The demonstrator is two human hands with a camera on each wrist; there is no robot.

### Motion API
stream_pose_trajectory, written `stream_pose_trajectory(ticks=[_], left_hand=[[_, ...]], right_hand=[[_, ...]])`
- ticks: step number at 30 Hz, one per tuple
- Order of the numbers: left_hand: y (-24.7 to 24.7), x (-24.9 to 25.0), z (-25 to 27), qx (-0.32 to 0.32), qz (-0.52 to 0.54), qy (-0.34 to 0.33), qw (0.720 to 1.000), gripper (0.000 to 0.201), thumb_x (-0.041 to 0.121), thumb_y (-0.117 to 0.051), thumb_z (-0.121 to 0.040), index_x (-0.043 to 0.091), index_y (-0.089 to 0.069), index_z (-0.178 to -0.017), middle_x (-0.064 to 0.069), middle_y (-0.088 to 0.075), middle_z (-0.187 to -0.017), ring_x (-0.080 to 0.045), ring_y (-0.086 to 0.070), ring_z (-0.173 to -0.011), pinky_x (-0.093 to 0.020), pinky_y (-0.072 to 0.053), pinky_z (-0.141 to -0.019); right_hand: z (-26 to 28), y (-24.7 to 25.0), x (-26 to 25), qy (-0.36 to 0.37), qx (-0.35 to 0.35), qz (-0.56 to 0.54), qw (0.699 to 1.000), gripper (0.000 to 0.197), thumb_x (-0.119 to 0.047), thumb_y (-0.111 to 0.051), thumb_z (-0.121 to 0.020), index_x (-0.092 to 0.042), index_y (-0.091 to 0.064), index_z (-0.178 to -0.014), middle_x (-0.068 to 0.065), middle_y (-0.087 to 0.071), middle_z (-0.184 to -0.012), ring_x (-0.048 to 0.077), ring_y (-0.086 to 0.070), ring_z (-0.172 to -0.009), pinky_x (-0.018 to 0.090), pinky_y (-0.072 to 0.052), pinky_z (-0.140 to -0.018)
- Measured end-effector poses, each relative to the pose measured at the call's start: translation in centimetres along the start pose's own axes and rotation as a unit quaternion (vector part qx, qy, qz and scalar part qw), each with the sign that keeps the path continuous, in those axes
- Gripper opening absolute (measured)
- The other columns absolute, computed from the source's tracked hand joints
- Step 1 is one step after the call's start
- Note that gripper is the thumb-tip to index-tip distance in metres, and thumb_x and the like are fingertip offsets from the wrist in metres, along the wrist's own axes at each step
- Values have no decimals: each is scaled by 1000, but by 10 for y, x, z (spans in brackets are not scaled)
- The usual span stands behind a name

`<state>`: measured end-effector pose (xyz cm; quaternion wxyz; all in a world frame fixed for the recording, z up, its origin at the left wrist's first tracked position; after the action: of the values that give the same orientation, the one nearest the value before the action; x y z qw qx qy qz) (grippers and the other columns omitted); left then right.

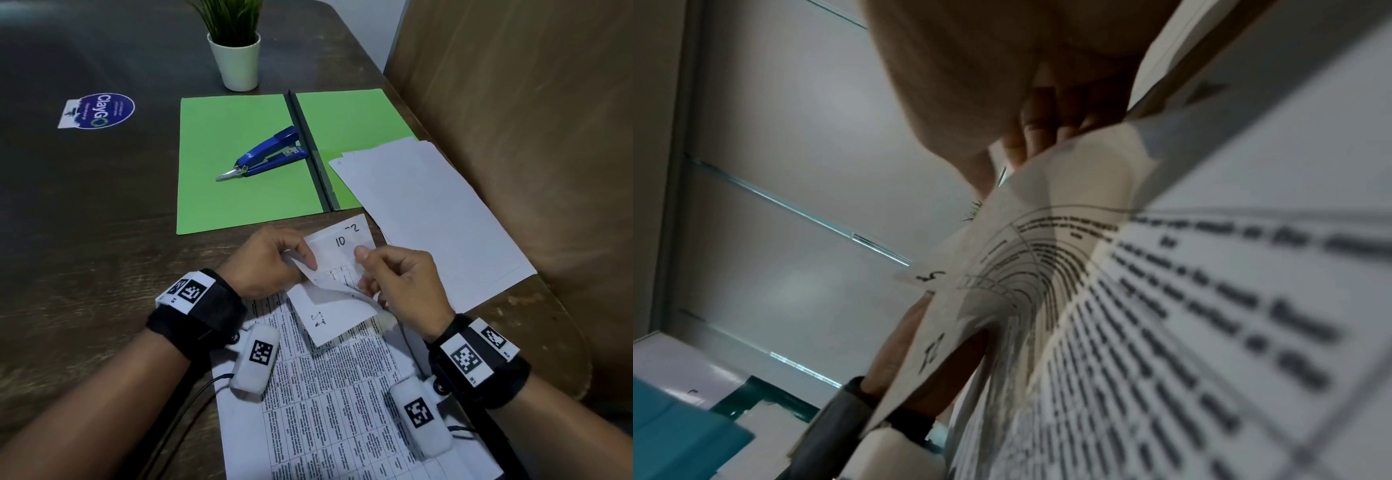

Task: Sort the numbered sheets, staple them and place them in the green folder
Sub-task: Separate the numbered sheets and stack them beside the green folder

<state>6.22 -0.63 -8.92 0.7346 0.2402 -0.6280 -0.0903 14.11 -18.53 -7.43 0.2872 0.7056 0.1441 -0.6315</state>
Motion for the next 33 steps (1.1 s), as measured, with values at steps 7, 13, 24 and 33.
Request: stream_pose_trajectory(ticks=[7, 13, 24, 33], left_hand=[[0, -4, 1, 7, 26, 20, 999, 22, 5, -83, -77, 24, -75, -84, 7, -77, -91, -15, -73, -82, -39, -63, -76], [-2, -1, 0, -10, 10, -12, 1000, 24, 0, -86, -72, 22, -76, -72, 7, -74, -95, -11, -71, -89, -34, -60, -80], [-3, 3, -1, 0, 11, -27, 1000, 30, -2, -87, -70, 26, -74, -71, 6, -70, -93, -16, -68, -84, -24, -53, -65], [2, 0, 2, 25, 6, 11, 1000, 41, 9, -85, -76, 32, -66, -104, 12, -67, -113, 0, -63, -105, -20, -53, -87]], right_hand=[[-5, 6, 16, -18, 17, 57, 998, 17, -15, -85, -77, -15, -68, -74, -3, -55, -61, 10, -47, -56, 22, -44, -57], [-2, 3, 5, 19, 2, 116, 993, 23, -16, -84, -78, -11, -68, -63, -6, -61, -56, 6, -51, -51, 20, -43, -51], [1, 3, -6, 73, 10, 158, 985, 14, -12, -78, -84, -20, -70, -76, -6, -64, -64, 10, -58, -59, 26, -51, -59], [2, -4, -9, 106, -20, 213, 971, 8, -13, -79, -82, -20, -77, -80, -13, -62, -82, 7, -59, -66, 26, -50, -61]])
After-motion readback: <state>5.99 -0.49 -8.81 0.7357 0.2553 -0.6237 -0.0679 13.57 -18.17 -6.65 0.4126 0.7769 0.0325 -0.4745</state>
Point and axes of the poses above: each hand's wrist, its own z-axis away from the middle knuckle, its own y-axis out of the back of the hand, x = y × z, the point moved 10 cm from there along -z, towards the middle knuckle
